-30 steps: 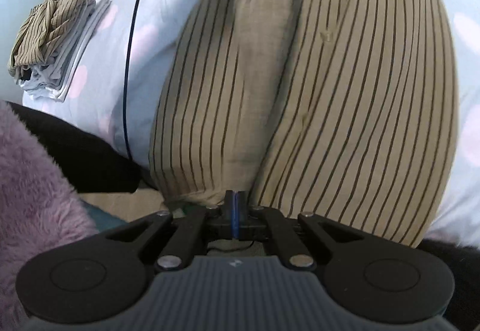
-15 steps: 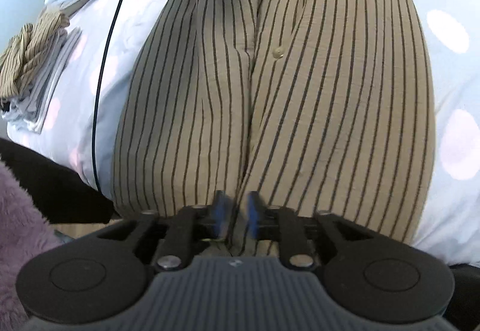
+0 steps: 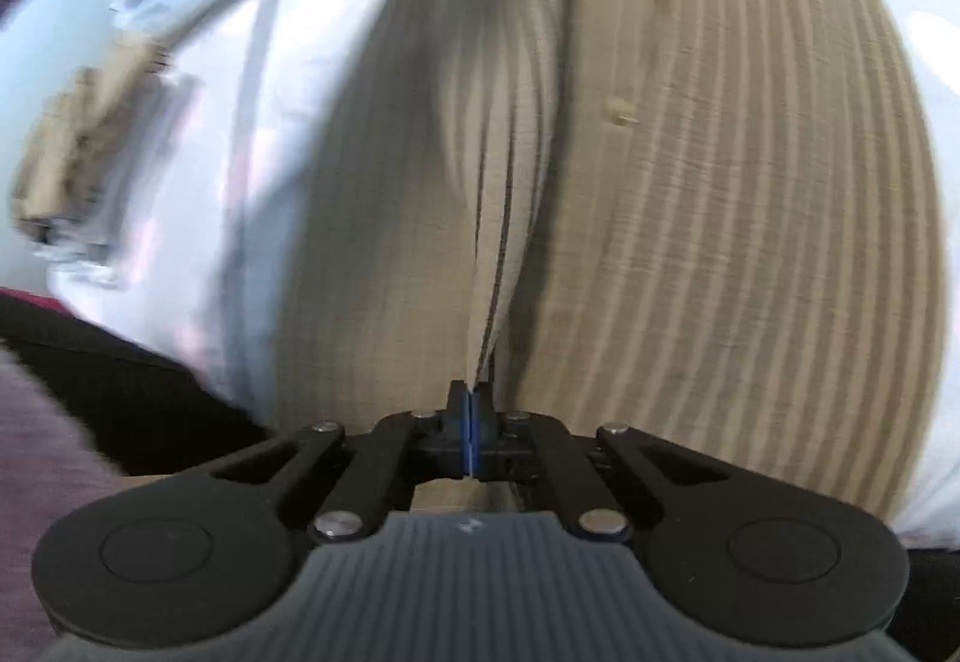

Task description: Fold clothes

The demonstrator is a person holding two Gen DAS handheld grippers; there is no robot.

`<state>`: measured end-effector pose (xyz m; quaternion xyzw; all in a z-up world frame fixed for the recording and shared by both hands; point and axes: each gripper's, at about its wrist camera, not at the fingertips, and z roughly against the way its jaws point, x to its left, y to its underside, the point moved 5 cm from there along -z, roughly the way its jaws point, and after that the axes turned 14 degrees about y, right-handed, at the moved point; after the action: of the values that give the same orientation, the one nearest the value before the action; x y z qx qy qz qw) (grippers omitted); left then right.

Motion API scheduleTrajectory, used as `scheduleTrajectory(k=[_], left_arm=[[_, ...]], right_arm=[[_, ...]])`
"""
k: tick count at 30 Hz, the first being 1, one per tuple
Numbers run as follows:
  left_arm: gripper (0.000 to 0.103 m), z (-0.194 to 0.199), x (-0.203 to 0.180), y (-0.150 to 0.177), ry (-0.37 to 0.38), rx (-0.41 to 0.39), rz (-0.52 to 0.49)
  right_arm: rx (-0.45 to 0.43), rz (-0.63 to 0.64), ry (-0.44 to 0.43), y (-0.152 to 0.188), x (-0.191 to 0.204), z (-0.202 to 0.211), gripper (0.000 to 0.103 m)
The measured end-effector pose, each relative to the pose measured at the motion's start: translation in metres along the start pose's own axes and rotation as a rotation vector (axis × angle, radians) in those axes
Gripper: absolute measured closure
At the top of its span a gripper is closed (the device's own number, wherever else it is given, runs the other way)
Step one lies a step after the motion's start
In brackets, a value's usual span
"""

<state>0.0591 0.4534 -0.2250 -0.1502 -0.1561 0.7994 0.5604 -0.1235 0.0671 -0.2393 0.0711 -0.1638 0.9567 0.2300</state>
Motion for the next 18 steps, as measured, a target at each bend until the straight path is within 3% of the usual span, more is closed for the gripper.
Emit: scheduleTrajectory(k=[4,12,15,18], left_arm=[[0.103,0.017,0.02,0.004,-0.038,-0.008,0.061],[0.103,0.065,0.086,0.029,-0.225,0.015,0.183],[0.103,0.076,0.096,0.031,-0.264,0.016,0.208],[0.103,0.068,0.085,0.024,-0.238,0.019,0.2]], right_arm=[[-0.022,0.051,-0.058,-0.002,0.019,0.009,0.102],[-0.037,0.051,-0.229,-0.001,0.052,0.02,0.102],[-0.05,0.055,-0.243,0.001,0.057,0.023,0.102],[-0.049,0.025,-0.202,0.002,0.048,0.026,0.102]])
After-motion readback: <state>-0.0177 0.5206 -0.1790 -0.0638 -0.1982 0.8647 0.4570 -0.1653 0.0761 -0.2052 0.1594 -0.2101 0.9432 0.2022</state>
